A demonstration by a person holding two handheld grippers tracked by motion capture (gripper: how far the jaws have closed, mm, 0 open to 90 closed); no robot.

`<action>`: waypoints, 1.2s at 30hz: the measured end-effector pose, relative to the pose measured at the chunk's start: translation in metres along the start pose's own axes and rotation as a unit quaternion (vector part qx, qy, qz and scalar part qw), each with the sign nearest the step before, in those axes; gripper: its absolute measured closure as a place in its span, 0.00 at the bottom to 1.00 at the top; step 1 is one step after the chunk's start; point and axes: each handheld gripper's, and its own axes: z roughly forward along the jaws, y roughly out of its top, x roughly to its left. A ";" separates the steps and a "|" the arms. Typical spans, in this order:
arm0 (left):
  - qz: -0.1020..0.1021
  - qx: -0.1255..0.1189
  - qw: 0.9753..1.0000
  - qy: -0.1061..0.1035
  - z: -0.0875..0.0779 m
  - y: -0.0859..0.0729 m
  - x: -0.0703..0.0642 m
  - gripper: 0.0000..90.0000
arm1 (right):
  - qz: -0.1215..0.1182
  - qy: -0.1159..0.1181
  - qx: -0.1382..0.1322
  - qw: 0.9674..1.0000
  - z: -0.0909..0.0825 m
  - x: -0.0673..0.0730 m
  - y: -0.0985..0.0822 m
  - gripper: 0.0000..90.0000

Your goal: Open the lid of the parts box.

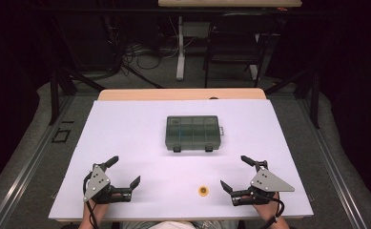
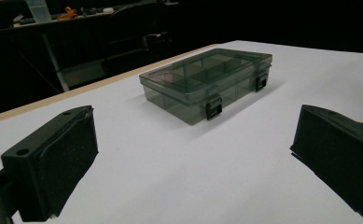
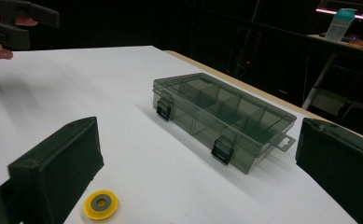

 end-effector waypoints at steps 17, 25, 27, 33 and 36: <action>-0.010 0.007 1.000 -0.009 -0.001 0.000 0.001 0.00 | -0.002 -0.002 0.007 1.000 0.005 0.000 0.001 0.00; -0.005 0.008 1.000 -0.010 -0.001 0.001 -0.001 0.00 | -0.007 0.000 0.009 1.000 0.003 0.002 0.001 0.00; -0.006 0.011 1.000 -0.014 0.002 0.000 -0.001 0.00 | -0.005 0.000 0.011 1.000 0.002 0.002 0.001 0.00; -0.005 0.007 1.000 -0.017 0.001 0.001 -0.001 0.00 | -0.002 -0.002 0.015 1.000 0.002 0.002 0.000 0.00; -0.003 0.009 1.000 -0.017 0.002 0.001 -0.001 0.00 | -0.003 -0.002 0.015 1.000 0.002 0.001 0.000 0.00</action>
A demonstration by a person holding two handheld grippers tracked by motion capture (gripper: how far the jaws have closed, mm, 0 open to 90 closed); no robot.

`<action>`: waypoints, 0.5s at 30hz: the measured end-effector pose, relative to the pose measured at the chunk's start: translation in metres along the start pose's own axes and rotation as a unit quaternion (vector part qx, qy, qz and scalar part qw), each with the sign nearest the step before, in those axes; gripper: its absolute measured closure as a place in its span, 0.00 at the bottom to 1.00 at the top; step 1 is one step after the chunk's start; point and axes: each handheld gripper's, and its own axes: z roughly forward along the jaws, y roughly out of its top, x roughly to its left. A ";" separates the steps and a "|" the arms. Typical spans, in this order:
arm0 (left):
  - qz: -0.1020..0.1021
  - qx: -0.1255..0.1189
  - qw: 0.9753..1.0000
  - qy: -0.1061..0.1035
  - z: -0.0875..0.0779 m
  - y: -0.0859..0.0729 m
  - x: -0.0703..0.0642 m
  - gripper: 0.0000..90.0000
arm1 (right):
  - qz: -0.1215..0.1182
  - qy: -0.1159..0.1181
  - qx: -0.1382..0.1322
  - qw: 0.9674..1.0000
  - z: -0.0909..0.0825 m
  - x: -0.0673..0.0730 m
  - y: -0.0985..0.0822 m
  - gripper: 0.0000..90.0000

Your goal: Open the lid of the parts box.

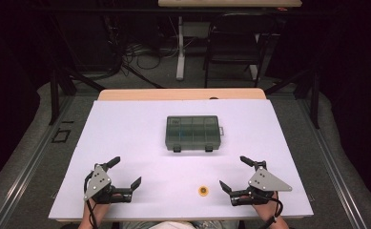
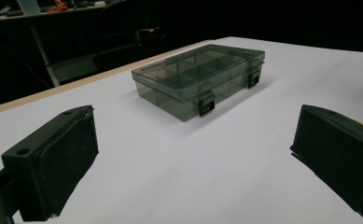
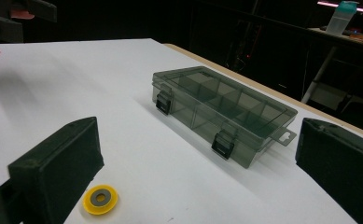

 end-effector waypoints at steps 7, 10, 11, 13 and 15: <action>-0.001 0.002 1.000 0.001 0.000 -0.001 0.000 0.00 | 0.002 0.001 -0.001 1.000 0.001 0.000 0.000 0.00; -0.003 0.002 1.000 0.005 -0.001 -0.001 0.000 0.00 | 0.002 0.001 -0.001 1.000 0.002 -0.001 0.000 0.00; -0.003 0.002 1.000 0.005 -0.001 -0.001 0.000 0.00 | 0.003 0.001 0.000 1.000 0.003 -0.001 0.000 0.00; -0.001 0.003 1.000 0.009 -0.001 0.000 0.000 0.00 | 0.002 0.001 0.001 1.000 0.004 -0.001 0.000 0.00; -0.001 0.007 1.000 0.007 0.001 -0.001 0.001 0.00 | 0.003 -0.002 0.002 1.000 0.004 -0.002 0.000 0.00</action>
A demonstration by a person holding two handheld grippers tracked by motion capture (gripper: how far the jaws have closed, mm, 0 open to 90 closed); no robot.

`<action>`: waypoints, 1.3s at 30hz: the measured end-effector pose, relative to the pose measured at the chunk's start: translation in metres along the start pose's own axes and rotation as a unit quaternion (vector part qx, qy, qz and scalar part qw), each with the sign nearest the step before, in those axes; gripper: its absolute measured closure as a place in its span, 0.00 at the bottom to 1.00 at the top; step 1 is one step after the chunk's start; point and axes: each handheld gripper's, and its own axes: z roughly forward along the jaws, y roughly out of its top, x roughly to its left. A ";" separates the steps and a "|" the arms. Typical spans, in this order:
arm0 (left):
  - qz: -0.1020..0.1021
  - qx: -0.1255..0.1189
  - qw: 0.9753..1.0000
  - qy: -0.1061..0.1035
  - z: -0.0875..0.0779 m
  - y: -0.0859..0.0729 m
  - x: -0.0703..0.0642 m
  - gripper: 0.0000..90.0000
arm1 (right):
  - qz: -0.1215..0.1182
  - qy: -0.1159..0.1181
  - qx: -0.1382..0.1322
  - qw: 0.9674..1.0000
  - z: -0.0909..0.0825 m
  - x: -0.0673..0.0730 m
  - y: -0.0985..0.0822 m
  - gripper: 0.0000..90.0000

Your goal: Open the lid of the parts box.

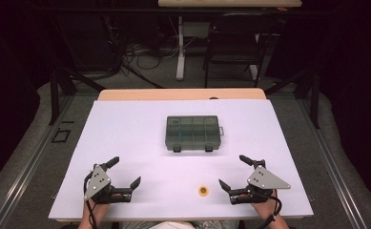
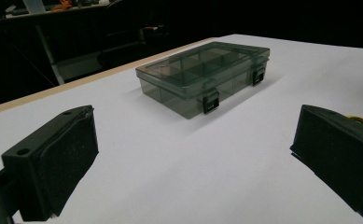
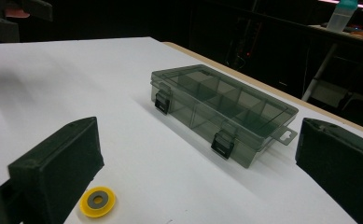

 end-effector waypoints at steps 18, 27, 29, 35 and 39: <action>-0.016 -0.002 1.000 -0.015 0.013 0.010 0.008 0.00 | 0.002 -0.003 0.025 1.000 0.019 -0.010 0.001 0.00; -0.004 0.006 1.000 -0.014 0.024 0.017 0.012 0.00 | 0.002 -0.012 0.035 0.999 0.029 -0.024 0.005 0.00; -0.002 0.010 1.000 -0.019 0.027 0.019 0.014 0.00 | 0.003 -0.011 0.037 0.999 0.031 -0.028 0.006 0.00; -0.002 0.009 1.000 -0.029 0.037 0.023 0.017 0.00 | 0.009 -0.011 0.038 0.999 0.040 -0.038 0.011 0.00; 0.000 0.011 0.999 -0.031 0.041 0.026 0.018 0.00 | 0.009 -0.010 0.043 0.999 0.047 -0.043 0.013 0.00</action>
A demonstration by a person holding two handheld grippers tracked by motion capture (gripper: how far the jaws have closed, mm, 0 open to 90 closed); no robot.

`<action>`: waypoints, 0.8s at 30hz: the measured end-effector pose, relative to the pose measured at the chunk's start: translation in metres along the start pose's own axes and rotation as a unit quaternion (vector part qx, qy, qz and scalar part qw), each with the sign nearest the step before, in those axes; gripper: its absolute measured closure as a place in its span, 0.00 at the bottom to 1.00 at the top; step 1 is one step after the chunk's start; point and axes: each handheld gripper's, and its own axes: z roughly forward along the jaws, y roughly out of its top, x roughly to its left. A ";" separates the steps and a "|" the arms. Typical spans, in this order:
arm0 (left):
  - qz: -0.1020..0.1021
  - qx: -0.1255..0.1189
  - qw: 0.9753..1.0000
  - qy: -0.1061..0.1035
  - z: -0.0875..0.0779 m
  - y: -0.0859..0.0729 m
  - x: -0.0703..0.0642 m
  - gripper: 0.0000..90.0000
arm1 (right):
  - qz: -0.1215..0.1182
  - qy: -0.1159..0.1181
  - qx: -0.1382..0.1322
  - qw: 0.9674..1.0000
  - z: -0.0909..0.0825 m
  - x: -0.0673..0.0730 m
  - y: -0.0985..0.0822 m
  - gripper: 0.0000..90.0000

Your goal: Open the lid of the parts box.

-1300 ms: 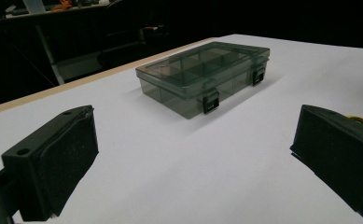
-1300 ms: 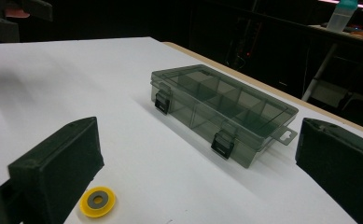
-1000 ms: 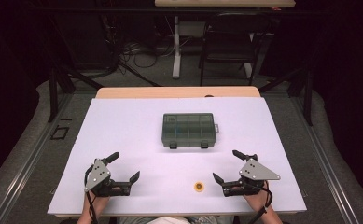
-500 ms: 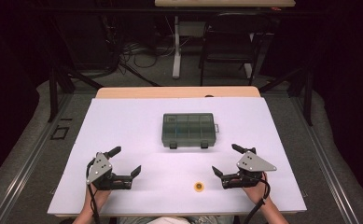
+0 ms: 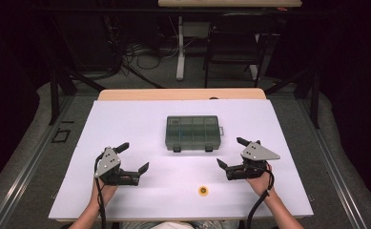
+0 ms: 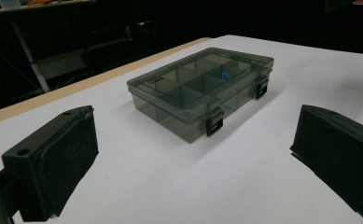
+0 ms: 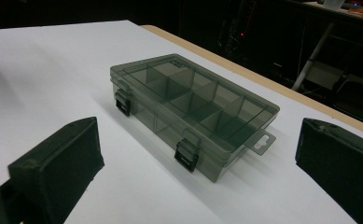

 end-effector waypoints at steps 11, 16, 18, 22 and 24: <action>0.003 0.018 1.000 0.004 0.018 0.010 0.006 0.00 | 0.005 0.005 0.023 1.000 0.020 -0.014 0.004 0.00; 0.002 0.020 1.000 -0.005 0.025 0.014 0.007 0.00 | 0.009 0.009 0.028 1.000 0.026 -0.018 0.006 0.00; 0.004 0.023 1.000 -0.004 0.027 0.015 0.008 0.00 | 0.010 0.010 0.030 0.999 0.028 -0.020 0.007 0.00; 0.004 0.028 1.000 -0.011 0.034 0.019 0.009 0.00 | 0.015 0.012 0.032 0.999 0.033 -0.025 0.009 0.00; 0.005 0.028 0.999 -0.014 0.038 0.020 0.008 0.00 | 0.017 0.013 0.034 0.999 0.035 -0.027 0.010 0.00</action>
